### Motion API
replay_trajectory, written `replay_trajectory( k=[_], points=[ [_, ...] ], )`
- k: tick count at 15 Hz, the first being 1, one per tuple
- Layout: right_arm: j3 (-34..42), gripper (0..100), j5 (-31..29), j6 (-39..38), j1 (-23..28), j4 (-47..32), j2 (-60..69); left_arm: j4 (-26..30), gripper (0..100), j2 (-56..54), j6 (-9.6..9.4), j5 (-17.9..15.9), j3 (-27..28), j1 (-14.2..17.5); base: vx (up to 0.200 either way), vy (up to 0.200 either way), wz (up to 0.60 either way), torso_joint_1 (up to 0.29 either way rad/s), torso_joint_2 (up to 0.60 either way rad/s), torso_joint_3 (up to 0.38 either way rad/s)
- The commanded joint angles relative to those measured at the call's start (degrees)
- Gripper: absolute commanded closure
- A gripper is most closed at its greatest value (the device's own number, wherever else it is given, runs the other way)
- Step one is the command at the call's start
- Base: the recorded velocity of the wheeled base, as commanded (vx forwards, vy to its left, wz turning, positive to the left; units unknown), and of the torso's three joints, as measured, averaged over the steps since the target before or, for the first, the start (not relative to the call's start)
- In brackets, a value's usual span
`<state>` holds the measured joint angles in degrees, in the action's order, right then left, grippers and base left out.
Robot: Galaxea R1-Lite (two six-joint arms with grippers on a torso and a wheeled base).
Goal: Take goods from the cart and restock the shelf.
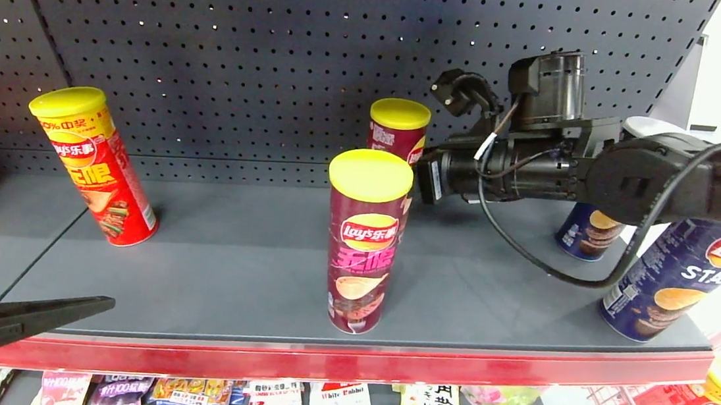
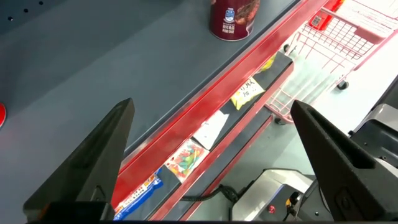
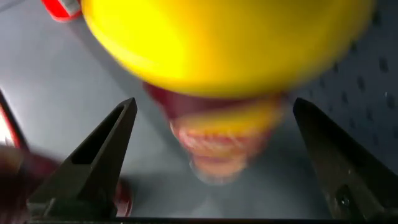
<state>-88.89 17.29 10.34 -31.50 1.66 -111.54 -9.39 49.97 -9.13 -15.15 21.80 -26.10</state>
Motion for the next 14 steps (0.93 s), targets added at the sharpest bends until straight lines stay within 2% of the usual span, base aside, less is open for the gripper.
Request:
replay_trajectory(
  k=[1,7,9,12,14],
  points=[
    [8.6,0,-2.1,-0.1,0.0,0.3,8.1,0.0,0,0.5,-0.01,-0.1,-0.1,0.0,0.000,0.000,0.00,0.000,0.00,0.000],
    [23.3,0,-5.8,-2.3,0.1,0.4,22.2,0.0,0,4.0,0.96,-0.1,-0.7,0.0,0.000,0.000,0.00,0.000,0.00,0.000],
    [34.1,0,-7.0,-3.0,-1.4,0.6,33.5,-0.1,0,7.9,0.96,0.1,-0.9,0.0,0.000,0.000,0.00,0.000,0.00,0.000],
    [44.2,0,-6.9,-3.0,-1.5,0.7,48.5,-0.4,0,12.9,0.87,0.0,0.8,0.0,0.000,0.000,0.00,0.000,0.00,0.000],
    [46.4,0,-6.9,-2.9,-1.4,0.6,52.6,-0.4,0,14.5,0.87,0.0,1.5,0.0,0.000,0.000,0.00,0.000,0.00,0.000]
  ],
)
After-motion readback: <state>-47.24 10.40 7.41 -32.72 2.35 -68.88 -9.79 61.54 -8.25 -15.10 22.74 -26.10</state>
